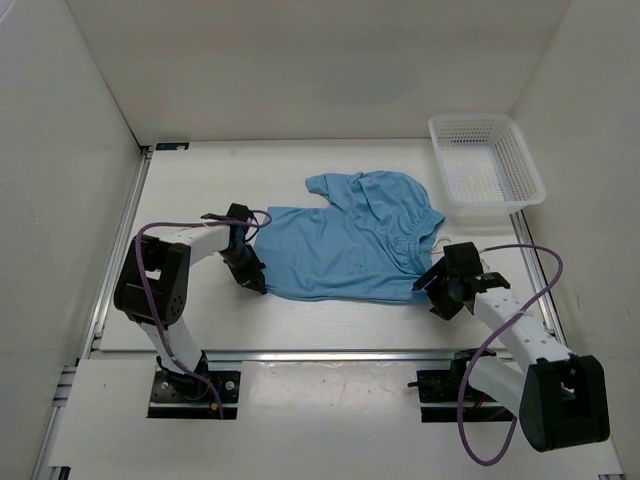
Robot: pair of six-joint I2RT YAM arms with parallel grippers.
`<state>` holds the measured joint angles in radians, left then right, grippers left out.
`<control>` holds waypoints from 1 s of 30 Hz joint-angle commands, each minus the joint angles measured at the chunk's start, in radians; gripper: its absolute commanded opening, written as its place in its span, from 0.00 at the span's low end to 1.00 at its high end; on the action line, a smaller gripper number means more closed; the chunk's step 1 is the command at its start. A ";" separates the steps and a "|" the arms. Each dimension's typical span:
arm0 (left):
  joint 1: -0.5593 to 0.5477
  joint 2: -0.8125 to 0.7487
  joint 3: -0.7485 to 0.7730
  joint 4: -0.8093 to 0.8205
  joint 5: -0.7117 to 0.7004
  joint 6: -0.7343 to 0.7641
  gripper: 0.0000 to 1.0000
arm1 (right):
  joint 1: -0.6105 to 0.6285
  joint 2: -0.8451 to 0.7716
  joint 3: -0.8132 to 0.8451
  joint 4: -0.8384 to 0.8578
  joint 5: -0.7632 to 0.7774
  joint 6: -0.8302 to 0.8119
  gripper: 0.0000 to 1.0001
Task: Fold and stack the shorts
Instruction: Flatten the shorts out
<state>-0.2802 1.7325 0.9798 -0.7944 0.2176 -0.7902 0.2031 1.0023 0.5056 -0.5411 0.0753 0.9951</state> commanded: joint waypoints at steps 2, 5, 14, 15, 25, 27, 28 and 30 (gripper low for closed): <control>-0.014 0.012 0.048 0.086 -0.055 0.009 0.10 | -0.004 0.067 -0.013 0.131 0.018 -0.026 0.68; -0.014 0.012 0.059 0.086 -0.055 0.009 0.10 | -0.004 0.096 -0.013 0.200 0.037 -0.026 0.58; 0.076 -0.114 0.285 -0.107 -0.106 0.072 0.10 | -0.004 0.064 0.250 0.066 0.153 -0.157 0.01; 0.091 -0.129 0.381 -0.167 -0.116 0.097 0.10 | -0.004 0.047 0.284 0.052 0.153 -0.174 0.01; 0.223 -0.280 1.061 -0.388 -0.092 0.097 0.10 | -0.004 0.024 0.901 -0.224 0.048 -0.430 0.01; 0.223 -0.347 1.096 -0.364 -0.081 0.079 0.10 | -0.004 0.013 1.020 -0.275 0.011 -0.472 0.01; 0.234 -0.370 1.117 -0.353 -0.081 0.068 0.10 | -0.004 0.013 1.057 -0.292 -0.012 -0.489 0.01; 0.234 -0.440 1.132 -0.344 -0.081 0.051 0.10 | -0.004 0.004 1.161 -0.348 -0.080 -0.536 0.01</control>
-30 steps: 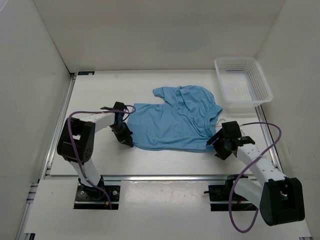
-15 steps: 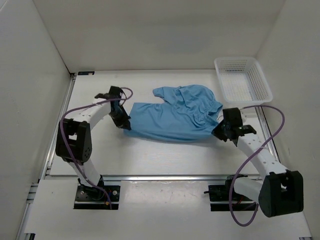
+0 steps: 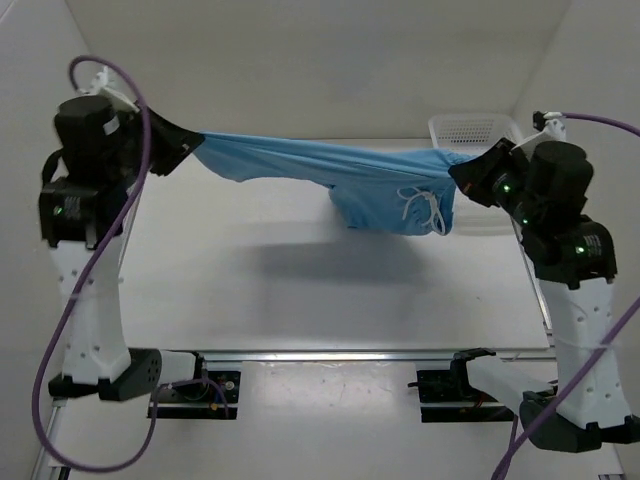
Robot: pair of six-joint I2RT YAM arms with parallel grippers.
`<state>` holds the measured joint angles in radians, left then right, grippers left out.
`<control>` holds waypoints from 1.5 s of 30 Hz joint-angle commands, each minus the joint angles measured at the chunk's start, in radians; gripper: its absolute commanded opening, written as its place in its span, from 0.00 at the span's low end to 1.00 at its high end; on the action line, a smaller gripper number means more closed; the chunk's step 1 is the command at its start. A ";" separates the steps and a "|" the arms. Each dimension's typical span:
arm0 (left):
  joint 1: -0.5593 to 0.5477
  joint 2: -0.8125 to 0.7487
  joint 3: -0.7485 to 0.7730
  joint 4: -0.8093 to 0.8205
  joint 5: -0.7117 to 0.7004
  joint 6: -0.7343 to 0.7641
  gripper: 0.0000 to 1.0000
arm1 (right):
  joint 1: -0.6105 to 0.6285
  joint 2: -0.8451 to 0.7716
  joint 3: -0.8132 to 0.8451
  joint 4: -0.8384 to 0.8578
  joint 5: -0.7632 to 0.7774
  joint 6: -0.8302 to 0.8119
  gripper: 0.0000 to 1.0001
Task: Fold and stack the shorts
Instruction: Flatten the shorts out
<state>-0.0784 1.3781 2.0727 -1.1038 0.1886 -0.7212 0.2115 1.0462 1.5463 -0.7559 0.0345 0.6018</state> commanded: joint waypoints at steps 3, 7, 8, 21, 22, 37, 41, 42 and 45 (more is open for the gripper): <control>0.043 -0.154 0.081 -0.013 -0.070 -0.041 0.10 | -0.012 -0.049 0.245 -0.186 -0.120 -0.194 0.01; 0.054 -0.195 0.265 -0.079 -0.136 -0.032 0.10 | -0.012 -0.058 0.389 -0.276 -0.240 -0.253 0.01; 0.054 -0.195 0.358 -0.096 -0.149 -0.032 0.10 | -0.012 -0.058 0.420 -0.292 -0.260 -0.254 0.01; 0.054 -0.177 0.548 -0.105 -0.255 0.032 0.10 | -0.012 -0.037 0.683 -0.454 -0.202 -0.281 0.01; 0.054 -0.165 0.518 -0.105 -0.255 0.032 0.10 | -0.012 -0.037 0.607 -0.454 -0.188 -0.281 0.01; 0.110 0.520 0.143 0.104 -0.189 0.196 0.10 | -0.012 0.471 -0.017 0.078 0.079 -0.157 0.01; 0.140 0.830 0.435 0.006 -0.159 0.230 0.10 | -0.012 0.789 0.210 0.080 0.090 -0.157 0.01; 0.140 0.873 0.531 -0.004 -0.129 0.230 0.10 | -0.012 0.843 0.257 0.061 0.090 -0.157 0.01; 0.164 0.941 0.540 0.039 -0.088 0.230 0.10 | -0.012 1.014 0.452 0.021 0.067 -0.157 0.01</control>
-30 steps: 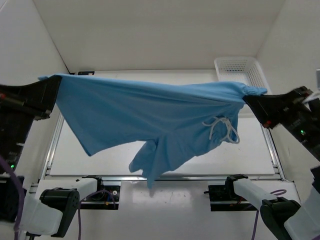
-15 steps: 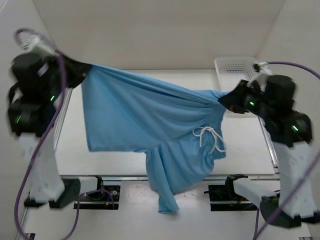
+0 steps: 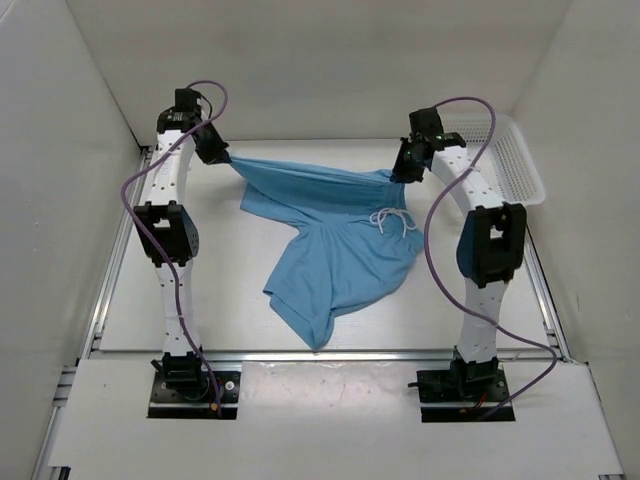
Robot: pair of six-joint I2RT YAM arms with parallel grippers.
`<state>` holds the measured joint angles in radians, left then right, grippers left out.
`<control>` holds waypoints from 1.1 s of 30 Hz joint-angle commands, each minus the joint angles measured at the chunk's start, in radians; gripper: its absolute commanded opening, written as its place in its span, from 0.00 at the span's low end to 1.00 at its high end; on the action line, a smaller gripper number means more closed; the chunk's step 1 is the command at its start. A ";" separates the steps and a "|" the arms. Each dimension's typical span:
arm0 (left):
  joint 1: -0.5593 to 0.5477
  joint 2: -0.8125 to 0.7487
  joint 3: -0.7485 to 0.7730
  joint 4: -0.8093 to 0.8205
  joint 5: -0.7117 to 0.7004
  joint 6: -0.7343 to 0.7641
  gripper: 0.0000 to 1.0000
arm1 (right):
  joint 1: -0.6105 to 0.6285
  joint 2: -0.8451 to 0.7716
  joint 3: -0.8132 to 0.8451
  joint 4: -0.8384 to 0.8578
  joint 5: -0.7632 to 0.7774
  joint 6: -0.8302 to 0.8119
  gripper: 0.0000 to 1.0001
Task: Fold and stack the shorts
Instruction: Flatten the shorts out, then fold the shorts
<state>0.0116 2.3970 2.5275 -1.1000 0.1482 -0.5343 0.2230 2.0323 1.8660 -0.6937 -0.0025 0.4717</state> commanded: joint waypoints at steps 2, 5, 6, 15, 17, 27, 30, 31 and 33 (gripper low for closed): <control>0.088 -0.078 0.056 0.069 -0.026 0.034 0.10 | -0.024 0.104 0.234 -0.058 0.095 -0.027 0.01; 0.111 -0.064 0.070 0.069 -0.016 0.034 0.10 | -0.024 0.166 0.330 -0.079 0.059 -0.036 0.01; 0.111 -0.064 0.070 0.069 -0.016 0.045 0.10 | -0.033 0.166 0.341 -0.092 0.050 -0.036 0.01; 0.076 -0.341 -0.209 0.069 0.059 0.076 0.10 | -0.033 0.088 0.207 -0.101 0.021 -0.059 0.01; 0.038 -0.409 -0.307 0.069 0.059 0.076 0.10 | -0.033 0.057 0.174 -0.101 0.021 -0.059 0.01; -0.197 -0.878 -0.897 0.063 -0.007 -0.002 0.10 | -0.065 -0.178 -0.091 -0.112 0.085 -0.068 0.01; -0.309 -1.005 -1.092 0.092 -0.007 -0.076 0.10 | -0.074 -0.266 -0.184 -0.112 0.096 -0.068 0.01; -0.340 -1.030 -1.136 0.092 -0.016 -0.096 0.10 | -0.074 -0.289 -0.249 -0.103 0.105 -0.058 0.01; -0.444 -1.091 -1.250 0.104 -0.016 -0.160 0.10 | -0.074 -0.358 -0.316 -0.102 0.143 -0.036 0.01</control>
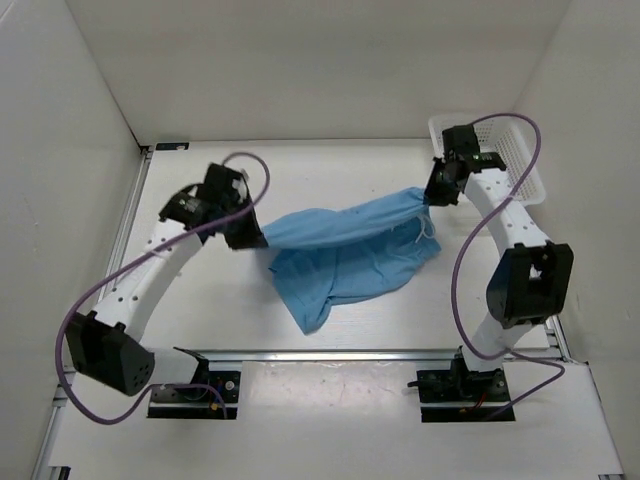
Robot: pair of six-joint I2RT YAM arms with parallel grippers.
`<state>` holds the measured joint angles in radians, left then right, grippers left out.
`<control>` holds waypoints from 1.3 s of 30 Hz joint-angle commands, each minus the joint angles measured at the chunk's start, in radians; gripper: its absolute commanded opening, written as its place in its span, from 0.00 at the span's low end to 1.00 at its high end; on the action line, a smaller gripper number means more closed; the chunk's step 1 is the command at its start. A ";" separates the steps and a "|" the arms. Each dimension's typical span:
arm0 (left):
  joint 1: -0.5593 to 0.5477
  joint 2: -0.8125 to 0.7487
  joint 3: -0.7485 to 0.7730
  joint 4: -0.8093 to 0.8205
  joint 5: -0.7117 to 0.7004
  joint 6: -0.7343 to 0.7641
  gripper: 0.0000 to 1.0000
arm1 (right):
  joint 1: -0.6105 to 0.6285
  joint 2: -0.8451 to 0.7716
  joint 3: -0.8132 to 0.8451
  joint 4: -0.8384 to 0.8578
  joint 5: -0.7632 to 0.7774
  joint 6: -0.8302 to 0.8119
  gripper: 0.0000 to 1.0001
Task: Fold and stack the shorts
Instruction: Fold the shorts
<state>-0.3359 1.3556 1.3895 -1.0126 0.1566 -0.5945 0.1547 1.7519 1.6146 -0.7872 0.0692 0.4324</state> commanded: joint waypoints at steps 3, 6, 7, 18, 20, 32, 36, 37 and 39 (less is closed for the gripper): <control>-0.220 -0.099 -0.235 0.045 -0.046 -0.186 0.10 | -0.017 -0.179 -0.209 0.012 0.121 0.031 0.01; -0.305 -0.099 -0.294 0.058 -0.058 -0.229 0.10 | -0.026 -0.281 -0.358 0.035 0.153 0.074 0.01; -0.322 -0.099 -0.316 0.058 -0.081 -0.249 0.10 | -0.026 -0.325 -0.424 0.049 0.153 0.074 0.01; -0.498 0.011 -0.389 0.068 -0.091 -0.297 0.10 | -0.035 -0.601 -0.726 0.048 0.199 0.134 0.01; -0.541 0.023 -0.423 0.068 -0.082 -0.324 0.10 | -0.035 -0.627 -0.746 0.036 0.199 0.134 0.01; -0.572 0.233 -0.452 0.143 -0.075 -0.366 1.00 | -0.130 -0.675 -0.857 0.014 0.083 0.273 0.99; -0.572 0.309 -0.432 0.178 -0.066 -0.366 1.00 | -0.156 -0.675 -0.900 0.005 0.083 0.292 0.99; -0.572 0.319 -0.432 0.178 -0.066 -0.366 1.00 | -0.165 -0.675 -0.918 0.005 0.072 0.305 0.99; -0.572 0.333 -0.423 0.187 -0.066 -0.357 1.00 | -0.175 -0.675 -0.938 0.015 0.061 0.316 0.99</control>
<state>-0.9054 1.6817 0.9436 -0.8898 0.0986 -0.9512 -0.0044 1.0927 0.7010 -0.7620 0.1566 0.7074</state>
